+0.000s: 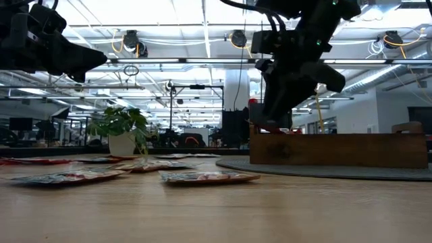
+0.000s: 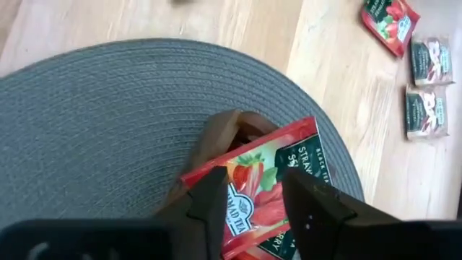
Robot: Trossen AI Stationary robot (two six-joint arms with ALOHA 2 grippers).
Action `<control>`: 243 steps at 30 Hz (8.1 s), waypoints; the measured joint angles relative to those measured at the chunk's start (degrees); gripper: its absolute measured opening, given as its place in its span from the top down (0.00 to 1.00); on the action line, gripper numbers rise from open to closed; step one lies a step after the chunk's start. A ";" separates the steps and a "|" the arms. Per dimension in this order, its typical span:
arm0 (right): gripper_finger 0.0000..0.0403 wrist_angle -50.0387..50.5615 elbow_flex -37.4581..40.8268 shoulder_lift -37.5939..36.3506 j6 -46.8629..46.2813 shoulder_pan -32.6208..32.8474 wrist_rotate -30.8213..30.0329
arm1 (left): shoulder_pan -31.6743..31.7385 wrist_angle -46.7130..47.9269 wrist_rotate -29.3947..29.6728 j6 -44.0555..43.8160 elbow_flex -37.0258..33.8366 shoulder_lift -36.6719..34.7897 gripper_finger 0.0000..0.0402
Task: Pick & Place Tea
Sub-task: Put the red tea bag into the left section of the wooden organizer, then put the yellow tea bag into the middle section of the wooden organizer
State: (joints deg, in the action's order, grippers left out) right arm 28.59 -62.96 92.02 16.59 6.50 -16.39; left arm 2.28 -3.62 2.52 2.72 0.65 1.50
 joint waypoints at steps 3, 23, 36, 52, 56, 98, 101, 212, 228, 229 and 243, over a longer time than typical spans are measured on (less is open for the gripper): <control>0.84 1.28 0.00 -0.06 1.53 0.33 0.23 | 0.00 -0.02 -0.02 0.00 0.02 -0.02 0.82; 1.00 5.44 0.00 0.69 -0.88 -1.64 14.88 | -0.02 0.00 -0.01 0.00 0.02 -0.02 0.82; 1.00 4.50 -0.31 4.17 2.08 -2.75 13.47 | 0.00 -0.02 0.00 0.00 0.02 -0.02 0.82; 1.00 2.52 -0.04 4.25 3.85 -3.77 7.11 | -0.02 -0.02 -0.02 0.00 0.02 -0.02 0.82; 1.00 3.01 -0.02 3.91 3.88 -3.98 7.12 | -0.02 -0.02 -0.02 0.00 0.02 0.00 0.82; 1.00 0.67 -0.03 5.45 4.82 -8.26 1.51 | -0.02 -0.02 0.00 0.00 0.02 0.00 0.82; 1.00 1.28 -0.04 5.34 4.72 -8.14 0.17 | -0.01 -0.02 -0.02 0.00 0.02 -0.02 0.82; 0.92 -12.49 38.71 -78.86 -15.59 -5.80 -4.71 | -0.02 0.00 -0.02 0.00 0.02 0.00 0.82; 0.97 -28.45 53.46 -78.92 -13.89 -5.92 -15.34 | 0.00 0.00 -0.01 0.00 0.02 -0.02 0.82; 0.97 -29.57 53.55 -78.97 -13.69 -6.37 -16.27 | 0.00 0.00 0.00 0.00 0.00 0.00 0.82; 0.69 4.88 27.98 -57.75 -34.26 -27.42 -18.28 | -0.01 0.00 -0.01 0.00 0.02 -0.01 0.82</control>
State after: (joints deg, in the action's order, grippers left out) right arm 33.46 -34.98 34.27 -17.67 -20.92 -34.66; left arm 2.28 -3.62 2.52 2.72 0.67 1.49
